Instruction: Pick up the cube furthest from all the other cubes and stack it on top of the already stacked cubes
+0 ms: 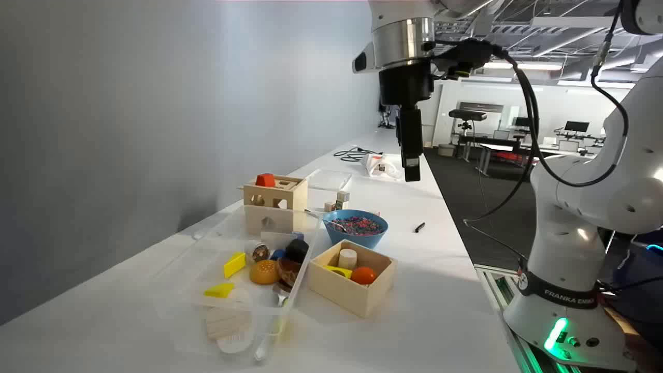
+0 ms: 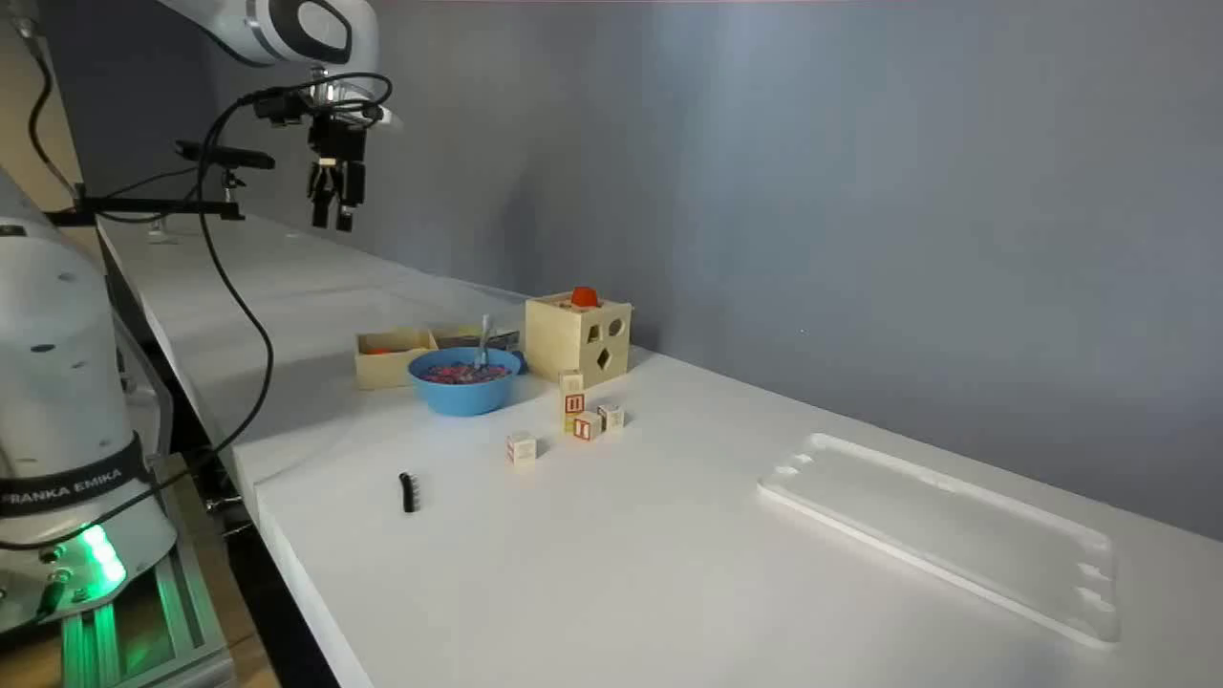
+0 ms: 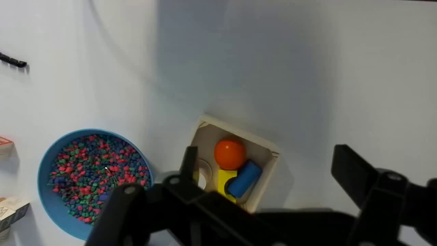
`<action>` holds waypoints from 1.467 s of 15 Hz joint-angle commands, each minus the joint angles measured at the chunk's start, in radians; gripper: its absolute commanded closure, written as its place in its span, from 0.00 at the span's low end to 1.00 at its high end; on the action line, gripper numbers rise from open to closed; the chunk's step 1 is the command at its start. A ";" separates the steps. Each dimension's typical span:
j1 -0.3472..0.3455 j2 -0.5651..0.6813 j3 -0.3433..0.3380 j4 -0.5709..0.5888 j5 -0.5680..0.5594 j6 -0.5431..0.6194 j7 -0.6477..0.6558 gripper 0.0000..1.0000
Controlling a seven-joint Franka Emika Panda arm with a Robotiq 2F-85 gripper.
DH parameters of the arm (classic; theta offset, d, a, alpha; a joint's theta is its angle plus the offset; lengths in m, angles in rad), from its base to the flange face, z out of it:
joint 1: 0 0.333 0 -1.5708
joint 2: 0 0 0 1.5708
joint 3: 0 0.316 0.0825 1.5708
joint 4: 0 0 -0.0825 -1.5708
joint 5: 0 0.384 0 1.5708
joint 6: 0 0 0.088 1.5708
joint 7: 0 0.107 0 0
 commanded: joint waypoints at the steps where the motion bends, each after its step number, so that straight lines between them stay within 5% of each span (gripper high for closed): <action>1: 0.007 0.002 -0.006 0.002 -0.002 -0.002 0.003 0.00; 15: 0.007 0.002 -0.006 0.002 -0.002 -0.001 0.003 0.00; 22: -0.066 -0.050 -0.102 -0.086 0.004 0.042 0.018 0.00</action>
